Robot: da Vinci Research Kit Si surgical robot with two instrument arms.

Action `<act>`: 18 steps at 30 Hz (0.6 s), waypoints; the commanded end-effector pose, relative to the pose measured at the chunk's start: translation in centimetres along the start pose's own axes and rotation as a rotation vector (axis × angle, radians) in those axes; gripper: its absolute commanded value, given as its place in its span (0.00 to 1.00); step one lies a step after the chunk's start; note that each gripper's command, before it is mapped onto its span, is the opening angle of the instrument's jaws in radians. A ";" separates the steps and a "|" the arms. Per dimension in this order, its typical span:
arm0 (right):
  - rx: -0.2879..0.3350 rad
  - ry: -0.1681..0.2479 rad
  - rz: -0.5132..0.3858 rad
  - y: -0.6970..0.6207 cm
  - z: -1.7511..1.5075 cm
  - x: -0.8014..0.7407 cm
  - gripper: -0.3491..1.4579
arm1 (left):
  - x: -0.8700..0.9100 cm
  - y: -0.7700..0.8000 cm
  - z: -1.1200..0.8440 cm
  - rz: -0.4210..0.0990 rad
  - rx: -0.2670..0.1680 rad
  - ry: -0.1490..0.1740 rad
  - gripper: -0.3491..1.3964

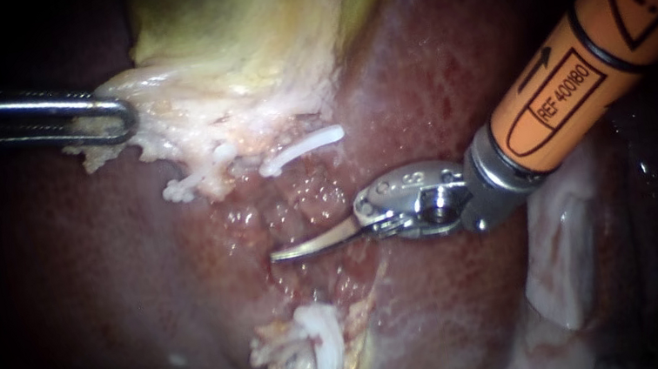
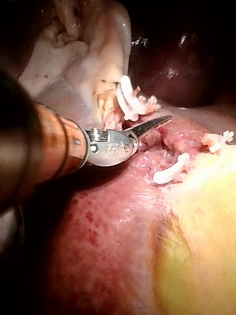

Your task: Go back from the cut right tube

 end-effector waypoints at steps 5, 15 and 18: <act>-0.010 0.102 0.022 -0.05 0.10 0.03 0.73 | 0.00 0.00 0.00 0.000 0.000 0.000 0.00; -0.092 0.127 0.029 -0.08 0.15 -0.01 0.92 | 0.00 0.00 0.00 0.000 0.000 0.000 0.00; -0.219 0.162 0.041 -0.12 0.06 -0.05 0.98 | 0.00 0.00 0.00 0.000 0.000 0.000 0.00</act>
